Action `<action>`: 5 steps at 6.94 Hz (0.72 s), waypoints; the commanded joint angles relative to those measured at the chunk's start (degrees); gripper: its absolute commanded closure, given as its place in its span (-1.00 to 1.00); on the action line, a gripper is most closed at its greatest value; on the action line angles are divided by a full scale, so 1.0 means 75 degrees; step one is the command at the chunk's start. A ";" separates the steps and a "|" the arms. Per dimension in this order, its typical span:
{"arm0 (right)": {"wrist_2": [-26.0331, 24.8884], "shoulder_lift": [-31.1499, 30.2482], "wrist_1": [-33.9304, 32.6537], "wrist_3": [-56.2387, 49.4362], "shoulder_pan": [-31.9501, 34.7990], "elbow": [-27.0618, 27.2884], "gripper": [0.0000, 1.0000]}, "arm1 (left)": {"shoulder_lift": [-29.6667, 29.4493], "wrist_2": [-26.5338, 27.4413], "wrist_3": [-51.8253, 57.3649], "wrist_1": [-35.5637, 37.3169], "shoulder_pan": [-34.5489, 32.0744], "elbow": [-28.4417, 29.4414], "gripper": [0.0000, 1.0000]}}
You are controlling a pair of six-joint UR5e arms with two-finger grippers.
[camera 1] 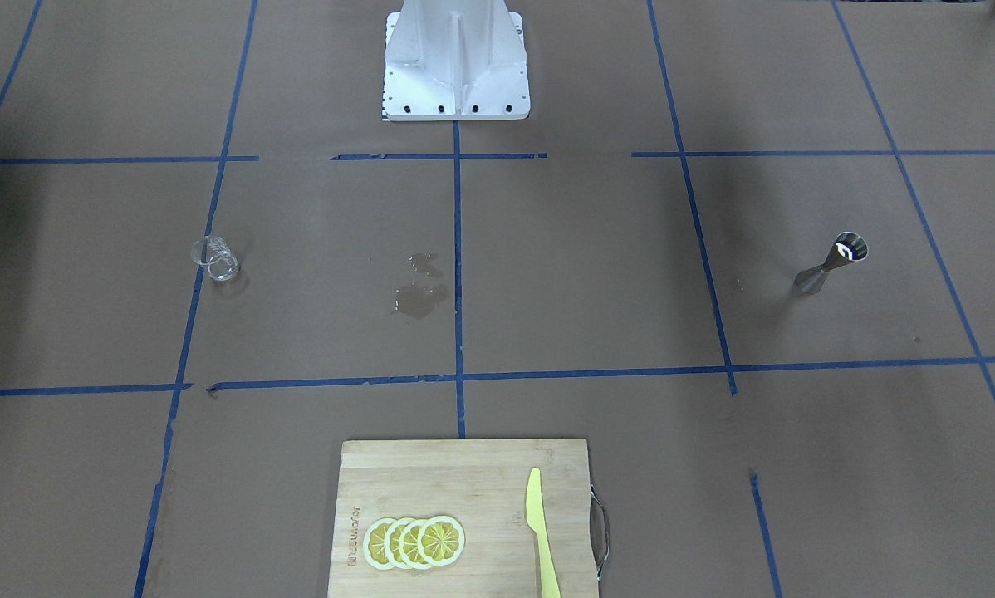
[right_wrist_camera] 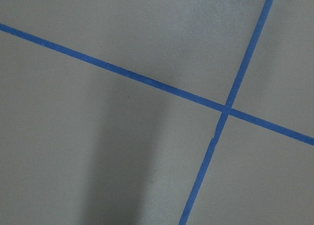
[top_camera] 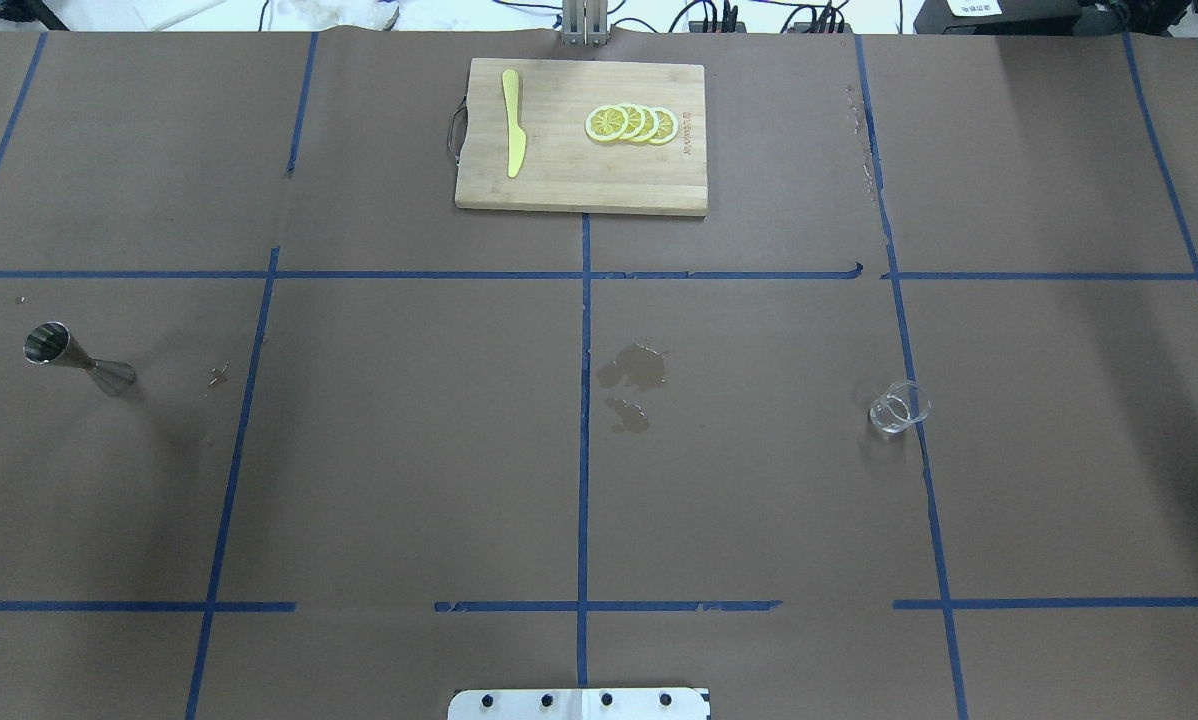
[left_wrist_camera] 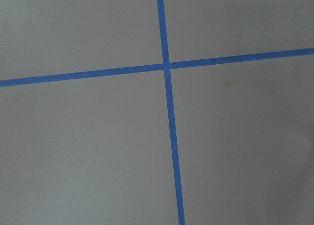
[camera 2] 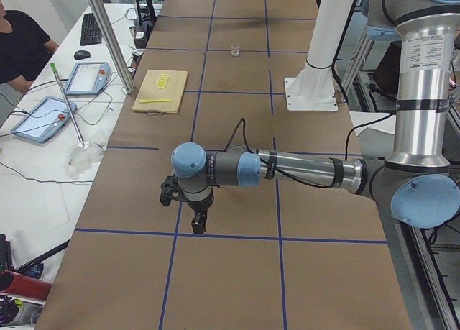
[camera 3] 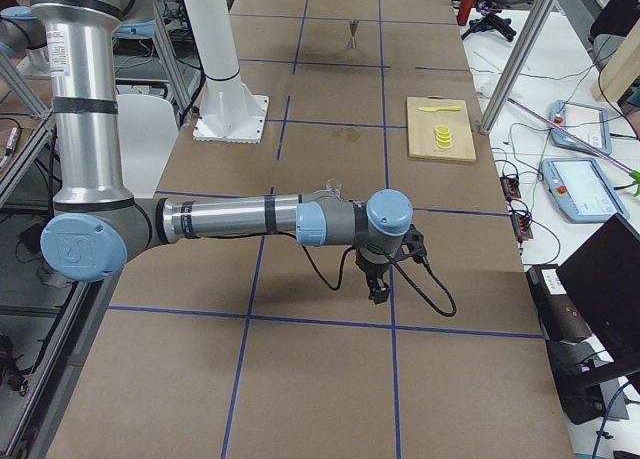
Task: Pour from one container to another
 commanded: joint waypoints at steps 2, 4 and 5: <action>0.0002 -0.0009 0.0006 0.0002 0.0000 0.0019 -1.00 | 0.0027 0.0000 0.0000 -0.0037 0.0008 -0.0010 -1.00; -0.0022 -0.0033 0.0006 -0.0009 0.0000 -0.0017 -1.00 | -0.0008 0.0000 -0.0012 -0.0048 0.0008 -0.0010 -1.00; -0.0022 -0.0044 0.0006 -0.0009 0.0000 -0.0017 -1.00 | -0.0032 -0.0012 -0.0012 -0.0048 0.0008 -0.0033 -1.00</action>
